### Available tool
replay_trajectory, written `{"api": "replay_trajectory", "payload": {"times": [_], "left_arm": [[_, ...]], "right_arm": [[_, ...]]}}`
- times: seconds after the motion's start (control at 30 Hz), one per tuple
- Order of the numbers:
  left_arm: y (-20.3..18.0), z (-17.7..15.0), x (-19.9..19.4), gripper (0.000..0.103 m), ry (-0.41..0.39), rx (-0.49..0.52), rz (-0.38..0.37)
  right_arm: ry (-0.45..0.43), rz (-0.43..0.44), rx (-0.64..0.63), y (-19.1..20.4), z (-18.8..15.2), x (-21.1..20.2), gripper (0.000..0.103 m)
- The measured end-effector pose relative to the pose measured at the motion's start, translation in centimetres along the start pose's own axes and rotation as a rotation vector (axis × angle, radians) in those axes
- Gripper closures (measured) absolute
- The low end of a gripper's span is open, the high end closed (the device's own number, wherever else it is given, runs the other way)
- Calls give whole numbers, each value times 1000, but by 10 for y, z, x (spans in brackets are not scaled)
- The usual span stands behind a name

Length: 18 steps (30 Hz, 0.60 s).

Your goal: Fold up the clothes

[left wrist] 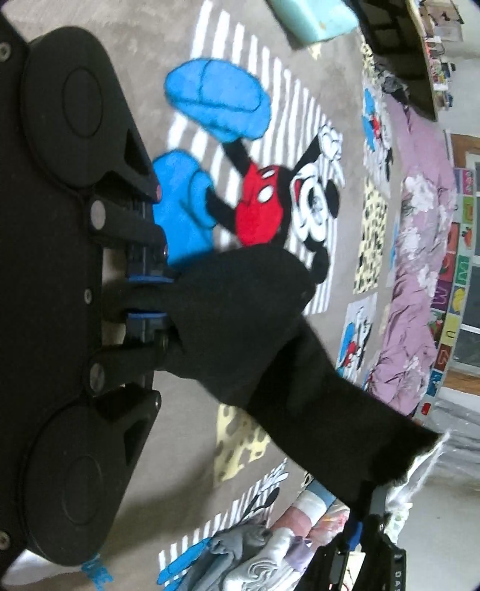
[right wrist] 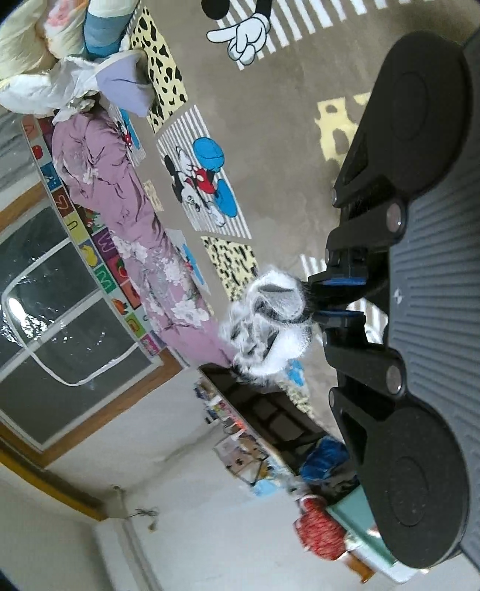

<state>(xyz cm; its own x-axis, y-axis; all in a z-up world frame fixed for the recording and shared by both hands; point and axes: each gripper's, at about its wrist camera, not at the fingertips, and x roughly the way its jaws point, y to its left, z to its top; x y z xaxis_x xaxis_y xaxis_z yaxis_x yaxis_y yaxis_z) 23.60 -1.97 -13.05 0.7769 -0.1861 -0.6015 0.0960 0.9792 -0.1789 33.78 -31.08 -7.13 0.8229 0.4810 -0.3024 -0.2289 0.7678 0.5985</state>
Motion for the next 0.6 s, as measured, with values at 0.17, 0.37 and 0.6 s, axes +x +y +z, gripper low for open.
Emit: {"api": "replay_trajectory", "payload": {"times": [0.17,0.37,0.6], "left_arm": [[16,14,-15,94,-39,-4,34],[43,29,-37,95,-86,-28,77],[77,29,-62,96,-126,-83,109]], "right_arm": [[-36,27,48,4,8,-15,89],[-57,43,93,6,6,-39,89],[-70,58,188,-3,-16,-68,89]]}}
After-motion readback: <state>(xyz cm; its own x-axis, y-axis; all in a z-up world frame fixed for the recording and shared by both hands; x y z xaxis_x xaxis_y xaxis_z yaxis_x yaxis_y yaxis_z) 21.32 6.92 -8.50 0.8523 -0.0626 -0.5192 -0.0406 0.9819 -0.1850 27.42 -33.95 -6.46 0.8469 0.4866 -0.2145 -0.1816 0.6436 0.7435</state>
